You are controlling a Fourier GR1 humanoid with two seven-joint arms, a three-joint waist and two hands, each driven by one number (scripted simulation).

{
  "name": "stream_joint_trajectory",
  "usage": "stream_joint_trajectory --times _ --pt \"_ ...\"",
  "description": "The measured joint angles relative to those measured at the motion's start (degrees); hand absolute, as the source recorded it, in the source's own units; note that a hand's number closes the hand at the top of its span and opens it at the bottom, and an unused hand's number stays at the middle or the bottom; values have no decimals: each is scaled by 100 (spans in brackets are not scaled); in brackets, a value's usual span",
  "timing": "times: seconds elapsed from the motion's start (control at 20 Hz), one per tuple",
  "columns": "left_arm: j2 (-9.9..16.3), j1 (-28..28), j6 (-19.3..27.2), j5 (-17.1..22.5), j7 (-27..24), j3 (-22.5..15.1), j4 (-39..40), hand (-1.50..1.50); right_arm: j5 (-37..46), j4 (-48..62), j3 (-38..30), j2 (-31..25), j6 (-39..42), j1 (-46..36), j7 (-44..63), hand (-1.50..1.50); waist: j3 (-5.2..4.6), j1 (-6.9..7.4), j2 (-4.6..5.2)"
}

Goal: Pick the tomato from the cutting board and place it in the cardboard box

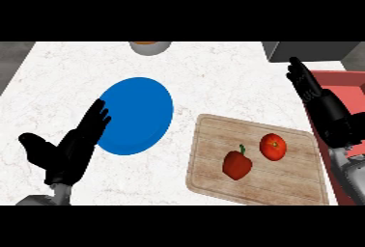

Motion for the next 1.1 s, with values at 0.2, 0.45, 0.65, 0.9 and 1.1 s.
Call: stream_joint_trajectory --times 0.2,0.45,0.65,0.9,1.1 --pt "87 -380 -68 -476 -119 -152 23 0 -12 -132 68 -23 246 568 -179 -150 -72 -5 77" --pt "330 -637 -303 -874 -350 -312 80 0 648 -148 206 -326 163 886 -633 -150 -75 -188 33" --pt "407 -713 -476 -1014 -487 -422 166 0 2209 -4 649 -915 -337 1278 -1218 -150 -106 -199 73" --pt "330 -806 -565 -1193 -690 -503 413 0 3606 -405 851 -1468 -1117 1866 -1579 -150 -119 -177 84" --pt "190 -842 -607 -1330 -794 -563 569 0 4029 -1372 619 -2160 -1119 2441 -1117 -150 -126 -142 85"
